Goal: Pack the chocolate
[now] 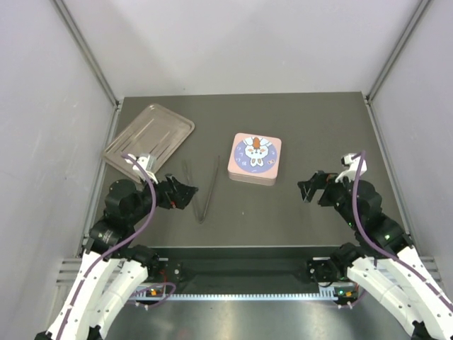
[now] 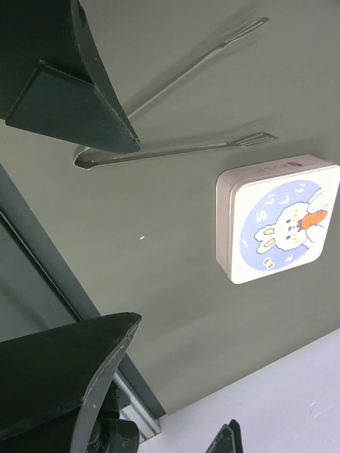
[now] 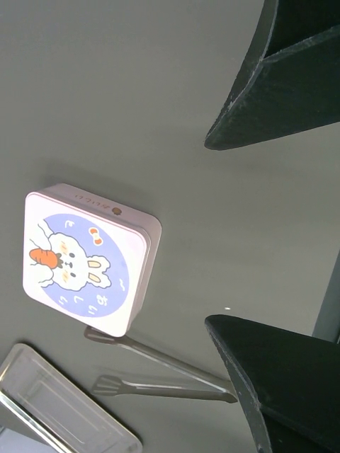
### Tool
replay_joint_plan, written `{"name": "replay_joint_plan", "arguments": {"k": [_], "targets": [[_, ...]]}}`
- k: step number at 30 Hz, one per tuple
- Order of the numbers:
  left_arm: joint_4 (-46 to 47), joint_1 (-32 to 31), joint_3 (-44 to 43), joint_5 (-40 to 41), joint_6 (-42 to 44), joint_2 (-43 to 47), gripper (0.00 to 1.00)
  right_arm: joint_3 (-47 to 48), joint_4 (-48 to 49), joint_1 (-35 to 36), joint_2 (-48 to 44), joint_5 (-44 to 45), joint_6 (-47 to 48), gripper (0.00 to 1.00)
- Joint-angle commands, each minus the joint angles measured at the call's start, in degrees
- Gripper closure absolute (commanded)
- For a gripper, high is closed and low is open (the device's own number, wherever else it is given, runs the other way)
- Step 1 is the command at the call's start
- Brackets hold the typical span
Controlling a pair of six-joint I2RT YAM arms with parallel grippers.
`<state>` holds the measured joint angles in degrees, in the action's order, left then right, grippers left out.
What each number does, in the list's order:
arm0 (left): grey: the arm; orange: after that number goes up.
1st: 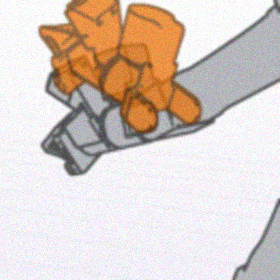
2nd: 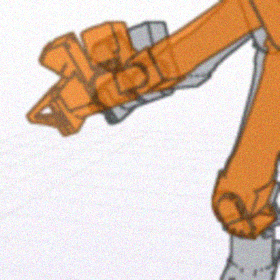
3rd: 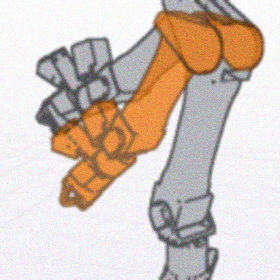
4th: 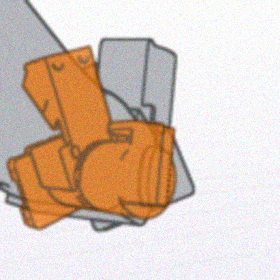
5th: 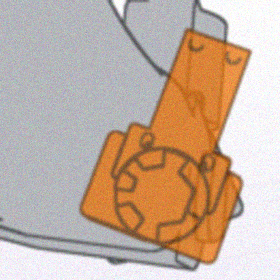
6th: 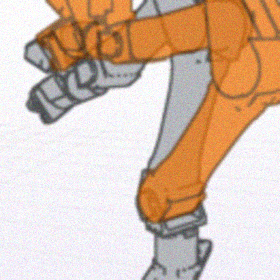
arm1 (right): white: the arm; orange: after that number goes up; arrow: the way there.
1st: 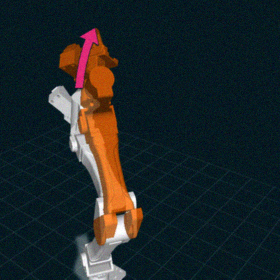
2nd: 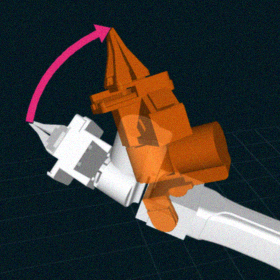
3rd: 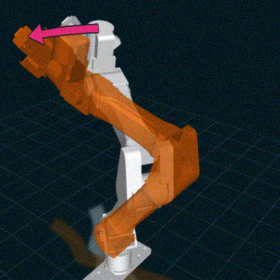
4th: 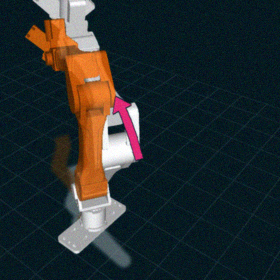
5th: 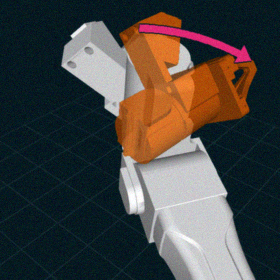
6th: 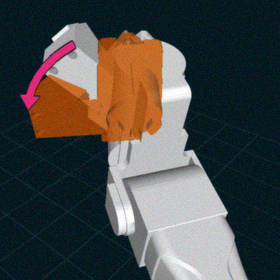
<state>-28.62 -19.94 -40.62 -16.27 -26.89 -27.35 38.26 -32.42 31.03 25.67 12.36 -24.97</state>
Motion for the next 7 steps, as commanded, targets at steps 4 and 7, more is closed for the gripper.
{"name": "replay_joint_plan", "arguments": {"k": [4,7], "targets": [[6.03,-0.01,0.72,0.89,1.4,0.81,0.01,0.76,1.4,0.35,0.43,1.97,1.24,0.0],[7.0,-0.01,0.54,1.24,1.76,0.81,0.01,0.67,1.31,0.44,0.61,1.88,1.06,0.0]]}}
